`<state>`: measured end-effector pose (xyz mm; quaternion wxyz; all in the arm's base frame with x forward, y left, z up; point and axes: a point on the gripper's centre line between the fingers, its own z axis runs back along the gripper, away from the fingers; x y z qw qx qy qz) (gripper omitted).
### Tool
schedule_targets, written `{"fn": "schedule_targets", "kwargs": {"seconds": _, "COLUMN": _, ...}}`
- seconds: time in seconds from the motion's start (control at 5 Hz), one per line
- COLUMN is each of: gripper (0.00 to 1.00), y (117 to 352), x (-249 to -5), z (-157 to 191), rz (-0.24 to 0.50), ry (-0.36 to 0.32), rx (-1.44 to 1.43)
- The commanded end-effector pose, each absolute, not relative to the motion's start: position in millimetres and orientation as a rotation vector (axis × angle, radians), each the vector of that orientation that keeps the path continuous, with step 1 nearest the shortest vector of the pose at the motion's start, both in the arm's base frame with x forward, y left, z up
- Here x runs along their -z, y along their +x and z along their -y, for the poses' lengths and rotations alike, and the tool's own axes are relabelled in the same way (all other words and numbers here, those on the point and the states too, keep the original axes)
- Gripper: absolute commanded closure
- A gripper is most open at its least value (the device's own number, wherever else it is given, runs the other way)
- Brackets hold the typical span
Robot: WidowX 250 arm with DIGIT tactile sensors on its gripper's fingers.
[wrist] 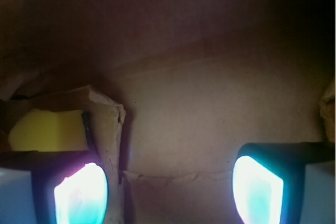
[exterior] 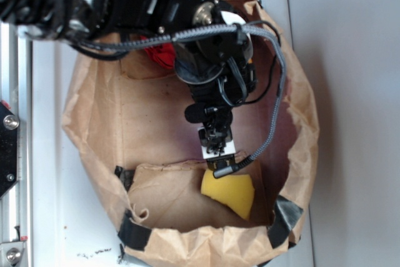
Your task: Grab the green sponge.
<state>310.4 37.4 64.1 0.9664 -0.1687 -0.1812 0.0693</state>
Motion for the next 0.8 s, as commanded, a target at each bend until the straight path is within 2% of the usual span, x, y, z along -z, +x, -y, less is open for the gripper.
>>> {"fn": "schedule_targets", "kwargs": {"seconds": 0.0, "gripper": 0.00, "y": 308.4, "x": -109.3, "z": -44.6, "rz": 0.436, "ry": -0.341, "rx": -0.113}}
{"fn": "schedule_targets", "kwargs": {"seconds": 0.4, "gripper": 0.00, "y": 301.0, "x": -121.6, "z": -44.0, "rz": 0.426, "ry": -0.339, "rx": -0.094}}
{"fn": "schedule_targets", "kwargs": {"seconds": 0.6, "gripper": 0.00, "y": 299.0, "x": -125.8, "z": -45.9, "rz": 0.420, "ry": -0.363, "rx": -0.073}}
